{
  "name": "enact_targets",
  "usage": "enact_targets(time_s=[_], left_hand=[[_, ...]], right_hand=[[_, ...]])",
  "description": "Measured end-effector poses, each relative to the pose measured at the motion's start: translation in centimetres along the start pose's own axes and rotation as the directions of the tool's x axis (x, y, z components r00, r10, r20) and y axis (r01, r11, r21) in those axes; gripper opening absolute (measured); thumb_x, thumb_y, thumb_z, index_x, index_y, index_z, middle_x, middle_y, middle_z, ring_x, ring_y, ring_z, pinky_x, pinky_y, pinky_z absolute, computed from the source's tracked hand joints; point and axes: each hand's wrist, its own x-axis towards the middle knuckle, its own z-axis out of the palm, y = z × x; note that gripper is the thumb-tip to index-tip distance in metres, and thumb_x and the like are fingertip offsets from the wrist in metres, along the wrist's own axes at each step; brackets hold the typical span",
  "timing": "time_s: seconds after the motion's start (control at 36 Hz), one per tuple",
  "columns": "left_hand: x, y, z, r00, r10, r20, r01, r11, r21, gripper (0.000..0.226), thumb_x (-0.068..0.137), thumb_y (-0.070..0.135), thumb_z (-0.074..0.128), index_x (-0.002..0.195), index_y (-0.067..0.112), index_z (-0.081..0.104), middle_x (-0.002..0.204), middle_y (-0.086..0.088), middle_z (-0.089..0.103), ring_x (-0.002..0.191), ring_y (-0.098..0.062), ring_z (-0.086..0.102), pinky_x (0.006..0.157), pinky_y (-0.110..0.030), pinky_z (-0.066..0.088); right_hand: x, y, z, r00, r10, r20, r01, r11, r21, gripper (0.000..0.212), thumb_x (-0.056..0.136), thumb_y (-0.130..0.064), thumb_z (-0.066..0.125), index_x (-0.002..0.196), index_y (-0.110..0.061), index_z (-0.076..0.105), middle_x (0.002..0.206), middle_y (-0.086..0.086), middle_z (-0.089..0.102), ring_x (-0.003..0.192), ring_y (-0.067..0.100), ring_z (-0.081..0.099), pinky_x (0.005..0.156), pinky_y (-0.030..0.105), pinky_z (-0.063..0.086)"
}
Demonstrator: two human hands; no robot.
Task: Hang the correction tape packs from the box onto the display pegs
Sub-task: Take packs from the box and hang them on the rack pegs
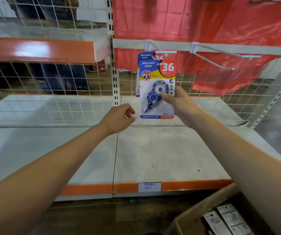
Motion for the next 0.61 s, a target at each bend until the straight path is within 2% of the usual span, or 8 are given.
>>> enact_targets(time_s=[0.06, 0.19, 0.25, 0.31, 0.36, 0.42, 0.53, 0.61], left_hand=[[0.8, -0.1, -0.2, 0.999, -0.019, -0.033, 0.018, 0.999, -0.033, 0.021, 0.093, 0.018, 0.057, 0.112, 0.011, 0.059, 0.102, -0.002, 0.061, 0.091, -0.019, 0.058, 0.074, -0.024, 0.043], [3.4, 1.5, -0.1, 0.987, -0.12, -0.109, 0.076, 0.937, -0.34, 0.04, 0.087, 0.02, 0.067, 0.123, 0.012, 0.05, 0.112, -0.002, 0.062, 0.102, -0.018, 0.057, 0.082, -0.027, 0.046], [4.4, 2.8, 0.2, 0.98, -0.158, -0.118, 0.09, 0.89, -0.447, 0.047, 0.083, 0.023, 0.073, 0.121, 0.014, 0.047, 0.103, 0.002, 0.059, 0.098, -0.015, 0.053, 0.07, -0.017, 0.042], [5.4, 3.8, 0.6, 0.967, -0.185, -0.177, 0.095, 0.9, -0.425, 0.055, 0.081, 0.03, 0.075, 0.123, 0.011, 0.047, 0.108, -0.001, 0.054, 0.104, -0.016, 0.049, 0.072, -0.013, 0.043], [6.2, 4.1, 1.1, 0.96, -0.175, -0.217, 0.086, 0.926, -0.367, 0.062, 0.081, 0.035, 0.075, 0.13, 0.008, 0.048, 0.121, -0.008, 0.053, 0.113, -0.02, 0.049, 0.078, -0.009, 0.043], [6.7, 4.2, 1.8, 0.979, -0.105, -0.176, 0.026, 0.916, -0.401, 0.052, 0.083, 0.03, 0.073, 0.129, 0.013, 0.055, 0.11, -0.004, 0.06, 0.103, -0.017, 0.056, 0.058, 0.0, 0.039], [7.4, 4.4, 3.0, 0.977, -0.096, -0.193, -0.014, 0.863, -0.504, 0.057, 0.081, 0.018, 0.075, 0.133, 0.009, 0.052, 0.115, -0.001, 0.063, 0.103, -0.014, 0.059, 0.063, -0.005, 0.043], [8.4, 4.4, 3.0, 0.946, -0.197, -0.259, 0.072, 0.903, -0.423, 0.06, 0.081, 0.024, 0.075, 0.132, 0.008, 0.049, 0.123, -0.005, 0.061, 0.109, -0.02, 0.058, 0.071, -0.016, 0.037]], right_hand=[[1.2, 0.1, 0.1, 1.0, -0.005, -0.03, 0.002, 0.996, -0.085, 0.051, 0.081, -0.033, 0.065, 0.126, -0.013, 0.052, 0.122, 0.005, 0.064, 0.113, 0.025, 0.061, 0.099, 0.045, 0.048], [4.2, 0.0, 1.8, 0.99, -0.007, -0.139, -0.027, 0.971, -0.236, 0.047, 0.098, -0.023, 0.053, 0.138, -0.007, 0.034, 0.129, 0.008, 0.05, 0.117, 0.025, 0.05, 0.091, 0.034, 0.042], [4.6, 0.1, 2.4, 0.988, 0.014, -0.151, -0.049, 0.973, -0.226, 0.047, 0.1, -0.02, 0.05, 0.14, -0.006, 0.03, 0.133, 0.01, 0.048, 0.121, 0.026, 0.047, 0.093, 0.036, 0.041], [4.6, 0.2, 2.7, 0.991, 0.057, -0.123, -0.081, 0.977, -0.199, 0.044, 0.1, -0.021, 0.049, 0.137, -0.008, 0.031, 0.129, 0.006, 0.049, 0.116, 0.024, 0.05, 0.096, 0.037, 0.043], [4.6, 0.5, 2.3, 0.992, 0.095, -0.078, -0.108, 0.977, -0.185, 0.042, 0.099, -0.027, 0.051, 0.134, -0.011, 0.036, 0.131, 0.008, 0.053, 0.116, 0.027, 0.055, 0.1, 0.049, 0.046], [4.4, 0.5, 1.7, 0.995, 0.071, -0.069, -0.085, 0.973, -0.216, 0.043, 0.097, -0.027, 0.052, 0.135, -0.013, 0.037, 0.13, 0.008, 0.055, 0.116, 0.027, 0.056, 0.1, 0.05, 0.046], [3.9, 0.6, 0.1, 0.996, 0.001, -0.087, -0.044, 0.869, -0.492, 0.037, 0.099, -0.019, 0.047, 0.131, -0.002, 0.039, 0.113, 0.011, 0.052, 0.107, 0.029, 0.054, 0.095, 0.041, 0.046], [3.2, 1.4, -1.1, 0.997, -0.014, -0.069, -0.037, 0.737, -0.675, 0.039, 0.101, -0.02, 0.046, 0.13, 0.003, 0.037, 0.123, 0.023, 0.054, 0.117, 0.037, 0.052, 0.086, 0.034, 0.038]])
